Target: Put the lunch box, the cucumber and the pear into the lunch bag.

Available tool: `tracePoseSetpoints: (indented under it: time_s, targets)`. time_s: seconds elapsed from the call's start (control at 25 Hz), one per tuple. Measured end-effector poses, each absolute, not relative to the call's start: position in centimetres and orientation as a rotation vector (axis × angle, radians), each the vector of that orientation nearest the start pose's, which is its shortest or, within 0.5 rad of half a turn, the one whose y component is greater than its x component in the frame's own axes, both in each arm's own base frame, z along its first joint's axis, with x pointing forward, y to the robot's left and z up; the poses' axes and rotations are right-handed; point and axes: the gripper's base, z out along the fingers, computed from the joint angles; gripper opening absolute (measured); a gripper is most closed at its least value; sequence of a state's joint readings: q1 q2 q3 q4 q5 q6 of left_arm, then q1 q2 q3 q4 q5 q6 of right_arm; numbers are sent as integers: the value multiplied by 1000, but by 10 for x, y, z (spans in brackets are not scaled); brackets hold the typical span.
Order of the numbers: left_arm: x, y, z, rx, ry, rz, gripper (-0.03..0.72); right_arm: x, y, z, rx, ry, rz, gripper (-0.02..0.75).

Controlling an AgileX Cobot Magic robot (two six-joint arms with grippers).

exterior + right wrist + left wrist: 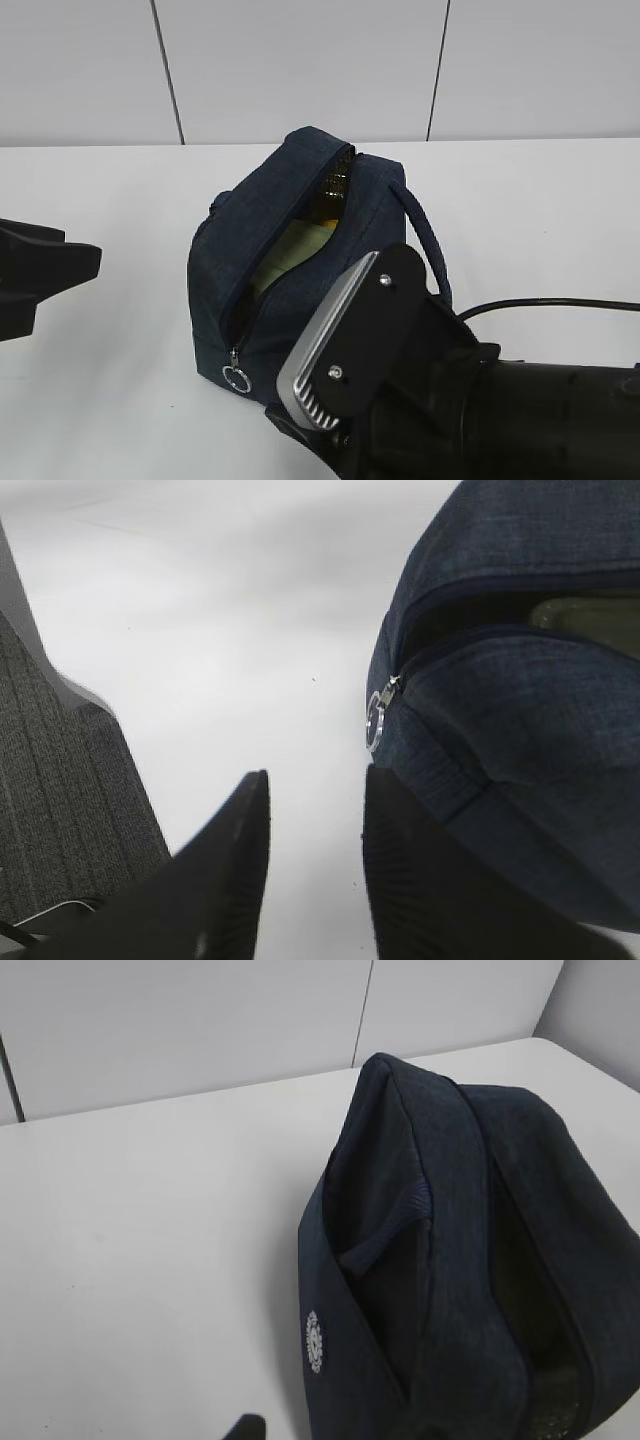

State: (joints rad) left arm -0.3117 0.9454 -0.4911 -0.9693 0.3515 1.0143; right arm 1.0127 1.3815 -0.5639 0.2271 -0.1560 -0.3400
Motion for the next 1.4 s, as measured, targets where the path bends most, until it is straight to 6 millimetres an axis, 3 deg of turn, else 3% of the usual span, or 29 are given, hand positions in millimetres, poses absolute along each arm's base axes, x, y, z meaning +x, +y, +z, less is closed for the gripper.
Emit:
tracePoseSetpoints:
  time_s: [0.24,0.6,1.4]
  targets:
    - [165,-80,258,577,2070,-446,272,151,235,158,-1055,1892,529,255]
    - [165,-80,258,577,2070,-446,262,168,242,116,-849,1934,510,255]
    - [165,-80,258,576,2070,-447,243,189,275,106,-794,2007,518,255]
